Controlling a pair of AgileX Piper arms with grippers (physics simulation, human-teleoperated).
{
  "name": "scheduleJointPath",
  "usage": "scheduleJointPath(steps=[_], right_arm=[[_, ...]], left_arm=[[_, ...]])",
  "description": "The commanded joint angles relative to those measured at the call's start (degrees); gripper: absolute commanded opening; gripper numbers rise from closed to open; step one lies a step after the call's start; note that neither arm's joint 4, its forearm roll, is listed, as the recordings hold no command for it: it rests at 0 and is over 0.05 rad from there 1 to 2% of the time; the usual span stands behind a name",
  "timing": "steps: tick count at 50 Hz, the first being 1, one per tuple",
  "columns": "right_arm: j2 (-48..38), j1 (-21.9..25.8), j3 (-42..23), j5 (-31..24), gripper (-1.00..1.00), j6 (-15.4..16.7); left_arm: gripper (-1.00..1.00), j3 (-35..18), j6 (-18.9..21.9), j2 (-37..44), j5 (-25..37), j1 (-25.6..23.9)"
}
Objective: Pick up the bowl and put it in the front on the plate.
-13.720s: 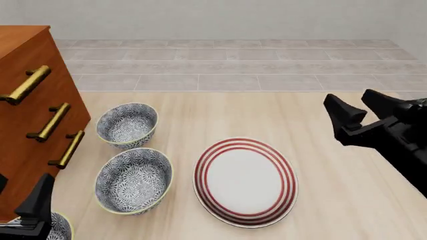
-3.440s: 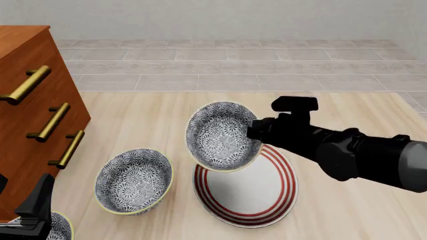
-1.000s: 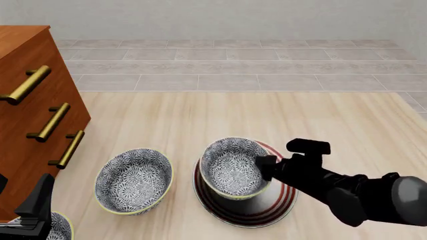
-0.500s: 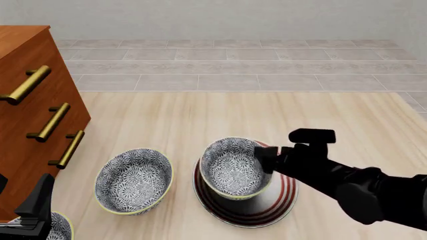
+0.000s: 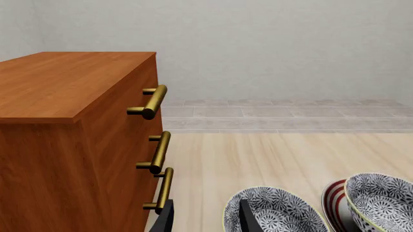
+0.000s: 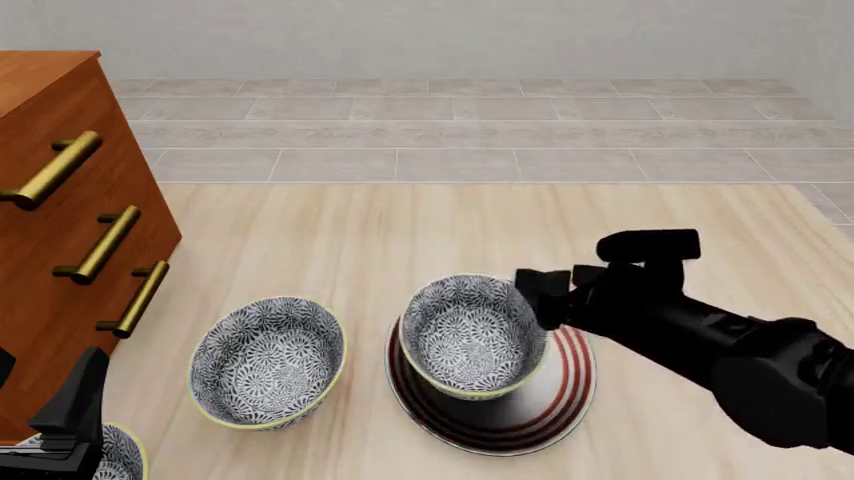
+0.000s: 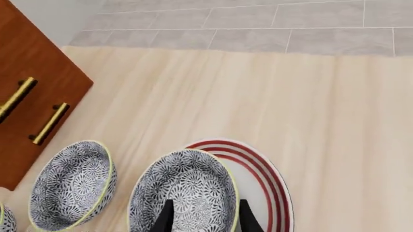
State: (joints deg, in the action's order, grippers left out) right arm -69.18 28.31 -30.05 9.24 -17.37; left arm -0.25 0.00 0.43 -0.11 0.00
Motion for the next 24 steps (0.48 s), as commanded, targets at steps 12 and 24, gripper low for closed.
scheduleJointPath(steps=[12,24], right_arm=[[11.12,0.49,-1.71,-5.52,1.0,7.14],[19.05,0.96,-0.6,-4.77,1.0,8.05]], left_arm=[[1.0,0.0,0.0,0.0,0.0,0.0],[1.0,0.0,0.0,0.0,0.0,0.0]])
